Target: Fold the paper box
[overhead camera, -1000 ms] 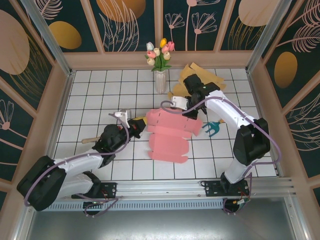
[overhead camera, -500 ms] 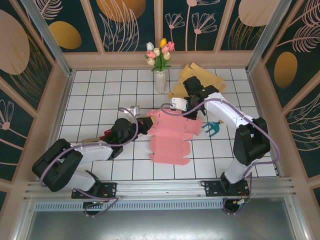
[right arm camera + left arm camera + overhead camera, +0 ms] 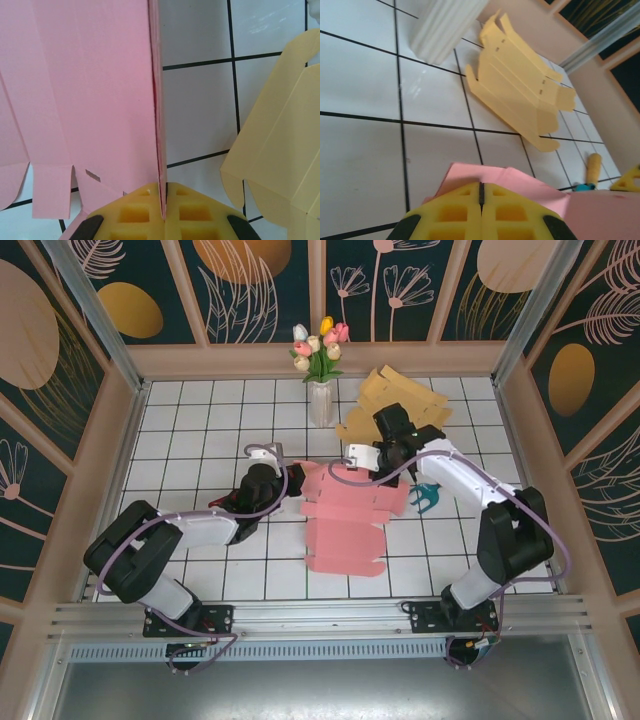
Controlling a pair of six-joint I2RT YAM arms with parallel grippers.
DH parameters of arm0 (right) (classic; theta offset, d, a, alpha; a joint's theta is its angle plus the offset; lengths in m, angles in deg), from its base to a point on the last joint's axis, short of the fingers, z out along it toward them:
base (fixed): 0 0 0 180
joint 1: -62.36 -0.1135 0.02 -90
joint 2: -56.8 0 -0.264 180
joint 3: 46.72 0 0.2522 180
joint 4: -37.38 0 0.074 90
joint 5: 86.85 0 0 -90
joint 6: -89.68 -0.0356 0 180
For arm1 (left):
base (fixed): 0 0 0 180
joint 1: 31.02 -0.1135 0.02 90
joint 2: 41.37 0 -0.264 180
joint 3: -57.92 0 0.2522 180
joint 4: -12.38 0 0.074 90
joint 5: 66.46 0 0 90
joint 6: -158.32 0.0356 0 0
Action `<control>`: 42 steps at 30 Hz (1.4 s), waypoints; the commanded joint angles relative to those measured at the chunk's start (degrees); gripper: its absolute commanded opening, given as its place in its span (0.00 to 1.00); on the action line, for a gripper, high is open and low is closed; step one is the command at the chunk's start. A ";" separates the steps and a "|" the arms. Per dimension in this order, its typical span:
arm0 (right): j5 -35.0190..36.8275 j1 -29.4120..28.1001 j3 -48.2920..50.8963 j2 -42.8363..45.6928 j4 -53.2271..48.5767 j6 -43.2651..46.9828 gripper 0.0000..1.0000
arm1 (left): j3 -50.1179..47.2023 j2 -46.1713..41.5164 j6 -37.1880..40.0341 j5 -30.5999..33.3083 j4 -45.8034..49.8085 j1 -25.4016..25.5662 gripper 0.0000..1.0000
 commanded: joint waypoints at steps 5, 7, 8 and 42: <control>1.17 -0.06 1.78 3.70 5.38 1.53 0.00 | 4.12 -0.56 2.39 -0.21 2.30 0.24 0.00; 2.12 -0.37 2.31 3.57 6.39 0.79 0.00 | 5.36 0.31 2.30 -3.31 1.61 0.81 0.00; 2.74 -0.49 2.41 3.33 6.81 0.36 0.00 | 5.94 0.56 2.68 -3.69 1.73 1.29 0.00; 21.23 -3.80 12.34 5.54 30.10 -1.33 0.00 | 2.99 5.24 2.20 1.23 5.48 0.62 0.01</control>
